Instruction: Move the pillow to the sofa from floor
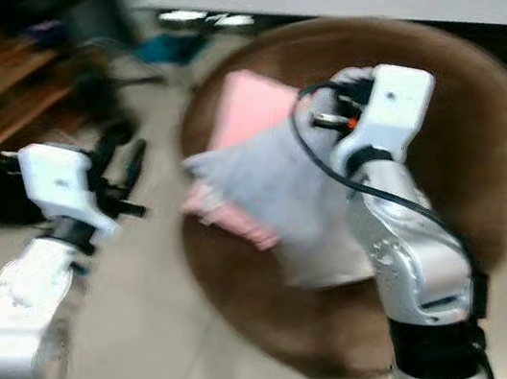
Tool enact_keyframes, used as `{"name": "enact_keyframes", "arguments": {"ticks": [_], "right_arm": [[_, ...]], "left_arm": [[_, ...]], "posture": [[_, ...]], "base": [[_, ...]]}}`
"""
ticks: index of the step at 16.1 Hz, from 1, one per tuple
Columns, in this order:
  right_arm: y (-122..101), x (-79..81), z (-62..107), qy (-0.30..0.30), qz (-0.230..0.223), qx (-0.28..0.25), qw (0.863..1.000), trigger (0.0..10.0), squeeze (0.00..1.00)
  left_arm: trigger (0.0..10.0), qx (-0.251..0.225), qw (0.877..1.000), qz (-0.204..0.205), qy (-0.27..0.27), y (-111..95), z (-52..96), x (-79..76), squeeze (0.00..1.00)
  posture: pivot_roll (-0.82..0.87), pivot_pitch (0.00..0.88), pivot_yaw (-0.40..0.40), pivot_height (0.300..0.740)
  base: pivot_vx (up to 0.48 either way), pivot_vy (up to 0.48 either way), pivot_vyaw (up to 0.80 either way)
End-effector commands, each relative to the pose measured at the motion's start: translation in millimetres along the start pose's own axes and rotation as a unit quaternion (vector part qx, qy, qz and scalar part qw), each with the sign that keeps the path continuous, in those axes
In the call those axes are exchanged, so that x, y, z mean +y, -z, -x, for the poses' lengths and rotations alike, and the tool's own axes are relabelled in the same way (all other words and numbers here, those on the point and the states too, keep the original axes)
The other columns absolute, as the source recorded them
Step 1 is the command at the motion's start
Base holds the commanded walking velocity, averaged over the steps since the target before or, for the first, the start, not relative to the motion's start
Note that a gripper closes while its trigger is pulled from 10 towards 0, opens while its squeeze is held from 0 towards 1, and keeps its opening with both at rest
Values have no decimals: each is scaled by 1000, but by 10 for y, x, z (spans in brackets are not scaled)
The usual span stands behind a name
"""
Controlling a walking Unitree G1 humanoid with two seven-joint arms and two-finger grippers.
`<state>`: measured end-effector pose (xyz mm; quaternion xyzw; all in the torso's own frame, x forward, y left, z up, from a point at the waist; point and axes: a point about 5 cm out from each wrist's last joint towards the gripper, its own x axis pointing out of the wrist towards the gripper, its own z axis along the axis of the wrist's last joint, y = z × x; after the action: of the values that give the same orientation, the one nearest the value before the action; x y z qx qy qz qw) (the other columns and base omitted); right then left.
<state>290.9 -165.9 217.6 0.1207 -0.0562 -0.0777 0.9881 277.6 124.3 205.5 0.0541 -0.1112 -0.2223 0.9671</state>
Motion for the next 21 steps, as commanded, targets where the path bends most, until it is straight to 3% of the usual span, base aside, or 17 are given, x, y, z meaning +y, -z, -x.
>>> {"name": "enact_keyframes", "arguments": {"ticks": [1,3,5,11,16,21], "right_arm": [[-110,79,14,-15,-2,-27,1000,10000,0],[-102,89,21,-18,3,-22,1000,10000,0],[-95,156,34,-51,27,0,998,10000,0],[-96,254,4,-65,65,30,995,10000,0],[-406,423,-52,-74,38,17,996,10000,0],[-362,441,-69,-64,41,36,996,10000,0]], "left_arm": [[10000,13,1000,-1,-1,27,42,50,0],[10000,36,999,-2,26,90,69,-26,0],[10000,26,998,2,53,78,78,-91,0],[10000,15,995,21,99,25,118,-177,0],[10000,47,995,-7,91,107,253,-82,0],[10000,55,997,-10,53,102,294,-34,0]], "posture": [[-12,50,59,740],[-14,46,60,740],[-19,36,61,740],[-8,52,52,740],[-1,89,28,740],[8,107,18,740]], "base": [[0,0,0],[0,0,0],[0,0,0],[0,0,0],[0,0,0],[0,0,0]]}}
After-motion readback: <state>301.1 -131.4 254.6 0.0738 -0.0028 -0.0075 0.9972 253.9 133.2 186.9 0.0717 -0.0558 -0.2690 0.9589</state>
